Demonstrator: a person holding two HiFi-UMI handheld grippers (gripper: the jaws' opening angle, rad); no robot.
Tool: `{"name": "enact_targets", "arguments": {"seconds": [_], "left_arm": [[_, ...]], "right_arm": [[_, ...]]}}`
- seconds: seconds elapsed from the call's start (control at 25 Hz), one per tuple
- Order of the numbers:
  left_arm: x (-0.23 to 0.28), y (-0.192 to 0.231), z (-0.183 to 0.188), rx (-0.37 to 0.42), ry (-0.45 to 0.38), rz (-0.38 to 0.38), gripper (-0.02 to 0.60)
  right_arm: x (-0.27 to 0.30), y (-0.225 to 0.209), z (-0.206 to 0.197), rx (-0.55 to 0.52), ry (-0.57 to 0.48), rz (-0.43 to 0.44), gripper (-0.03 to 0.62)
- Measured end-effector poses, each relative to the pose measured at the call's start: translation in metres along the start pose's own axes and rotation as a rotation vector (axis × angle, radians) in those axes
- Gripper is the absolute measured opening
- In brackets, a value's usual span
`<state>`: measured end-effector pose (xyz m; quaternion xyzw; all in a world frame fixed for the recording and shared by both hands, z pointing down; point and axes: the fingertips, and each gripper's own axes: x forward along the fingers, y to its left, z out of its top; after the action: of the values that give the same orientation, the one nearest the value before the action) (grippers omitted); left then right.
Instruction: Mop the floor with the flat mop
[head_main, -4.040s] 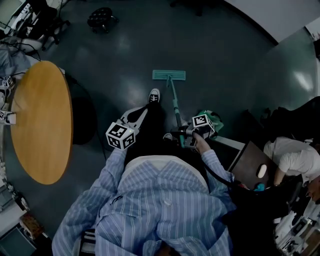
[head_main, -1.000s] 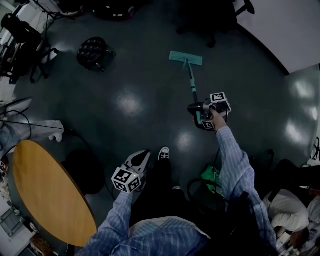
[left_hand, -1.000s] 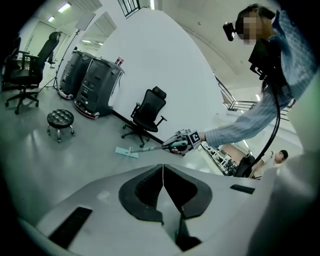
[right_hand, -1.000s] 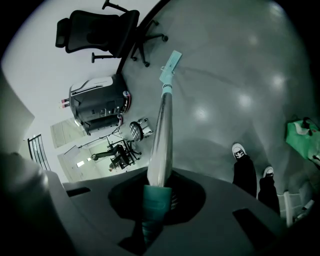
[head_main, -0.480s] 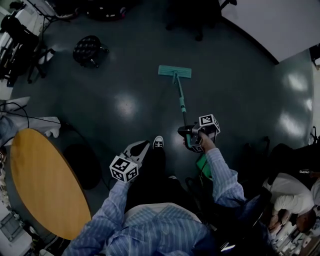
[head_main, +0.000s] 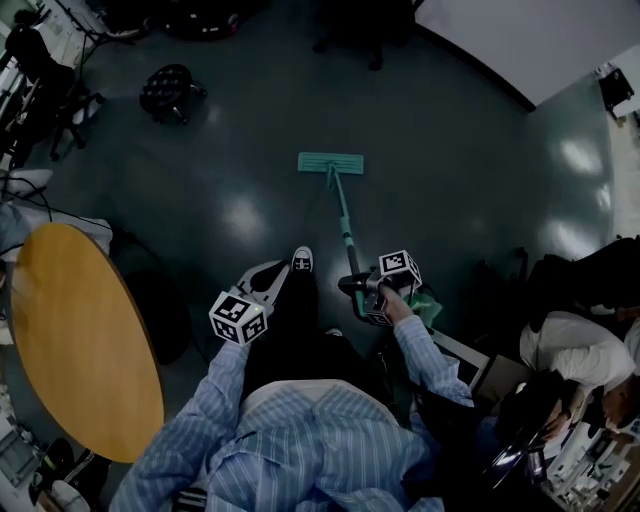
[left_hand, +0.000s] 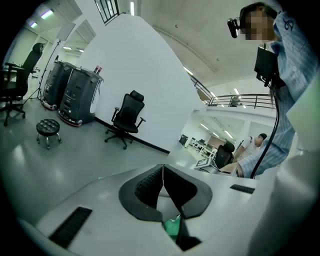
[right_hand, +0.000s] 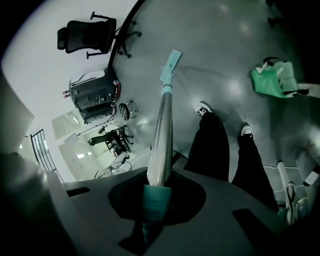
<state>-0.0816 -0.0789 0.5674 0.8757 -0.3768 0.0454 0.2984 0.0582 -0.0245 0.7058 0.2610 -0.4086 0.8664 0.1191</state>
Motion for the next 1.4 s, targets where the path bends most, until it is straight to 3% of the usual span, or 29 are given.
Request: {"name": "enact_targets", "arguments": {"seconds": [0.32, 0.68, 1.4], "left_arm": [[-0.055, -0.078, -0.035, 0.039, -0.049, -0.030, 0.008], [-0.096, -0.157, -0.089, 0.048, -0.038, -0.046, 0.008], [-0.114, -0.170, -0.101, 0.055, -0.045, -0.023, 0.008]], "right_arm": [[-0.020, -0.089, -0.111, -0.011, 0.021, 0.008, 0.038], [-0.063, -0.184, -0.199, -0.031, 0.059, -0.033, 0.038], [-0.118, -0.247, -0.271, -0.042, 0.126, -0.092, 0.038]]}}
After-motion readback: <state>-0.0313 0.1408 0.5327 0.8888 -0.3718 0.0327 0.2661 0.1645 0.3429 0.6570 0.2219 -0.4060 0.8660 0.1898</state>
